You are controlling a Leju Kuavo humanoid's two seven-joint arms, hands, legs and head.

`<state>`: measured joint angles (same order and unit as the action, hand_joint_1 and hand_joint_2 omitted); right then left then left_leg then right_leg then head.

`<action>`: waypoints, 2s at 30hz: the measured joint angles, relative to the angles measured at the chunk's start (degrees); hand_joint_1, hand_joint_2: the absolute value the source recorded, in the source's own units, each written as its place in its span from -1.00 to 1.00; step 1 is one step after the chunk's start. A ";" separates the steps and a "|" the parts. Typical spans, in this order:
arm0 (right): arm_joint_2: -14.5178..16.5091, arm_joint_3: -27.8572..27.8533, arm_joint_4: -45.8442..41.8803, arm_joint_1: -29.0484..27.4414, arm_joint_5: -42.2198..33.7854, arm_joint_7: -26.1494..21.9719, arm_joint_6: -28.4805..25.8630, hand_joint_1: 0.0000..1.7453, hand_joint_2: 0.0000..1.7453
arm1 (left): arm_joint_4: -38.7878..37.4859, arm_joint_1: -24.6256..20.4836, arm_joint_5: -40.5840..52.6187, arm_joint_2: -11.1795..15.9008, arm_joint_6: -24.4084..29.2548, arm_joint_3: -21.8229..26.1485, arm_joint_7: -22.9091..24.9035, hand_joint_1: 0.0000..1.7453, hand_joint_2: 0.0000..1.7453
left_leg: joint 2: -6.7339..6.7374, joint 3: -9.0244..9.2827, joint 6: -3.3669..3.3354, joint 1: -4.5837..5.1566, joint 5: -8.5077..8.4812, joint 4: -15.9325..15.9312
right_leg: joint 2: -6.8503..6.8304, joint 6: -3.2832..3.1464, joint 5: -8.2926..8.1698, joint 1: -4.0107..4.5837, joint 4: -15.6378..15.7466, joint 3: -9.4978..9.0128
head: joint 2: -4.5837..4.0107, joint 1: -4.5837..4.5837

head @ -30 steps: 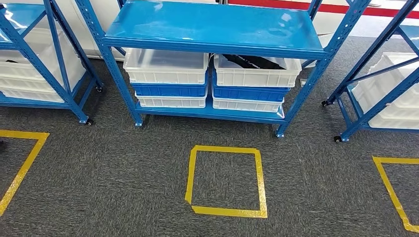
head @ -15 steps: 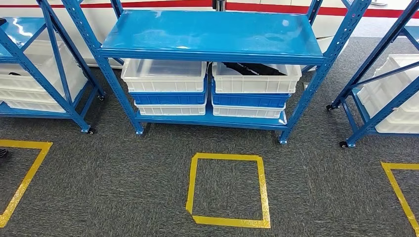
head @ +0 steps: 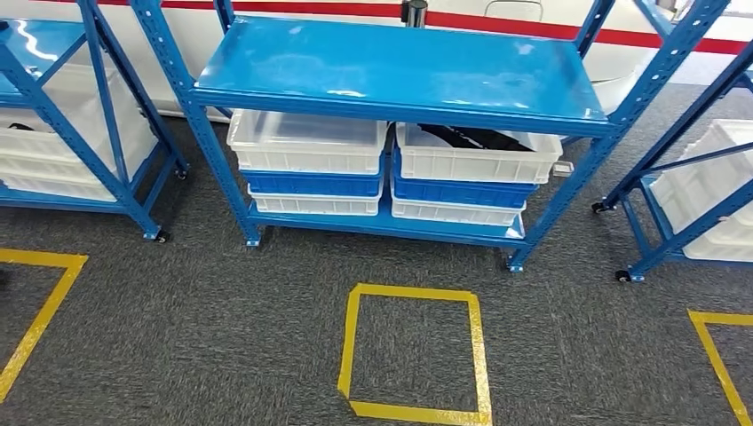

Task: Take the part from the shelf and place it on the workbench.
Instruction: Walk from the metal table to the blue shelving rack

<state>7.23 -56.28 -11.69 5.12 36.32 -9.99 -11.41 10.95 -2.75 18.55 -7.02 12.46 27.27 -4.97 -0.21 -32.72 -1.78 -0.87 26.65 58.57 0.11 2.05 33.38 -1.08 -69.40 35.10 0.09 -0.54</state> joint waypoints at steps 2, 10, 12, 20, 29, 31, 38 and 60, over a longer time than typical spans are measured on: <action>0.06 0.00 0.00 -0.15 0.01 0.00 0.02 -1.00 -1.00 | 0.00 -0.07 -0.01 0.01 0.00 0.02 -0.02 -1.00 -1.00 | -0.21 0.45 -0.24 0.24 0.53 0.01 | -0.01 0.20 0.96 0.05 -4.84 4.00 | 0.00 0.10; 0.05 -0.01 0.00 -0.22 0.02 0.00 0.02 -1.00 -1.00 | 0.00 -0.18 -0.02 0.01 -0.01 0.21 -0.08 -1.00 -1.00 | -0.61 3.32 1.45 0.67 2.61 0.01 | -0.20 -1.40 -7.58 1.01 11.71 -0.75 | 0.00 0.19; 0.13 -0.02 0.00 -0.37 0.08 0.00 0.03 -1.00 -1.00 | 0.00 -0.14 -0.02 0.06 0.02 0.22 -0.07 -1.00 -1.00 | -0.43 3.18 2.00 0.68 3.46 1.59 | -0.15 -2.07 -7.99 0.52 12.11 -2.14 | 0.00 -0.01; 0.30 -0.02 0.00 -0.50 0.27 0.03 0.04 -1.00 -1.00 | 0.00 0.03 -0.02 0.17 0.06 0.25 -0.01 -1.00 -1.00 | -0.01 -4.84 2.85 0.20 2.91 8.50 | 0.21 -2.44 -5.56 0.33 12.22 -5.93 | 0.00 -0.74; 0.35 -0.02 0.02 -0.15 0.50 0.07 0.02 -1.00 -1.00 | -0.01 0.11 -0.02 0.21 0.07 0.35 0.05 -1.00 -1.00 | 0.01 -0.11 -0.47 0.38 -0.20 0.17 | 0.23 0.06 -2.04 0.60 5.44 -4.16 | 0.00 -0.38; 0.40 -0.02 0.02 -0.11 0.54 0.07 0.02 -1.00 -1.00 | 0.00 0.01 -0.02 0.22 0.08 0.39 0.03 -1.00 -1.00 | -0.08 0.07 -0.80 0.48 0.26 0.17 | 0.23 0.08 0.36 0.52 -1.88 0.92 | 0.00 -0.15; 0.31 -0.02 0.02 -0.28 0.67 0.09 0.02 -1.00 -1.00 | -0.01 0.07 -0.02 0.11 0.09 0.53 -0.02 -1.00 -1.00 | -0.41 2.81 0.03 0.69 2.73 -0.18 | -0.13 0.51 -7.66 0.99 10.93 -0.28 | 0.00 -0.07; 0.54 -0.03 0.02 -0.18 0.67 0.25 0.02 -1.00 -1.00 | 0.01 0.16 0.60 0.32 0.09 0.79 -0.09 -1.00 -1.00 | 0.15 0.89 -0.34 0.22 0.48 0.01 | 0.20 -0.20 -1.38 0.59 4.46 -3.43 | 0.00 -0.19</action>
<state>7.76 -56.31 -11.67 4.93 36.98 -9.74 -11.39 10.96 -2.59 19.15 -6.70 12.54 28.06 -5.05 -0.05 -31.84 -2.13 -0.65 27.14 58.58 0.31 1.85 31.99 -0.49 -64.94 31.66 0.09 -0.72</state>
